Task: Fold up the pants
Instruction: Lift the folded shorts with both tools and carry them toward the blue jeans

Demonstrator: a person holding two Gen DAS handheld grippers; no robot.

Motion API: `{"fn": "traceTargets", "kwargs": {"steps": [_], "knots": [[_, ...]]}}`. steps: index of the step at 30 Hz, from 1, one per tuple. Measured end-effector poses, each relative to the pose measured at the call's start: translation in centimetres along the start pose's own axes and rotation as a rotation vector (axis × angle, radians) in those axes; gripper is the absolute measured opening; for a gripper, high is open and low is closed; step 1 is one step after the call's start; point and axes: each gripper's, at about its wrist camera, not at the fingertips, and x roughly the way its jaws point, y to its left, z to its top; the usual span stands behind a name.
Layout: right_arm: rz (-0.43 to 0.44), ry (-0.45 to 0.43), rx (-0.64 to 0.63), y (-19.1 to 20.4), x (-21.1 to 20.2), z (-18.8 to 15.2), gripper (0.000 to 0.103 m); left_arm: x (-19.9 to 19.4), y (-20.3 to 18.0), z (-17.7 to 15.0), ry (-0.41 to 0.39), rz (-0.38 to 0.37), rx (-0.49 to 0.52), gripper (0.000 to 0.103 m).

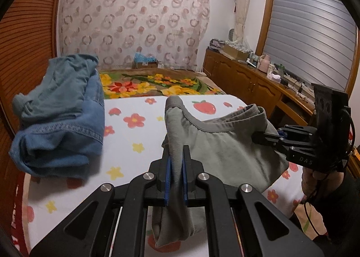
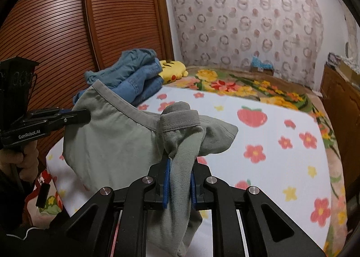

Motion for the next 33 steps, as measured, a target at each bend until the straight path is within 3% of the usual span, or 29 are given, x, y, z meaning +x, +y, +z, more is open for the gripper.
{"fn": "traceTargets", "kwargs": {"steps": [12,33], "knots": [[0.041,0.005,-0.039,-1.1,3.0,4.2,0.014,0.1,1.8,3.0,-0.016,0.054,-0.009,0.009],[0.13,-0.028,-0.203,-1.0,11.3,14.4,0.014,-1.3,9.6,8.4,-0.115,0.194,-0.098,0.009]]}}
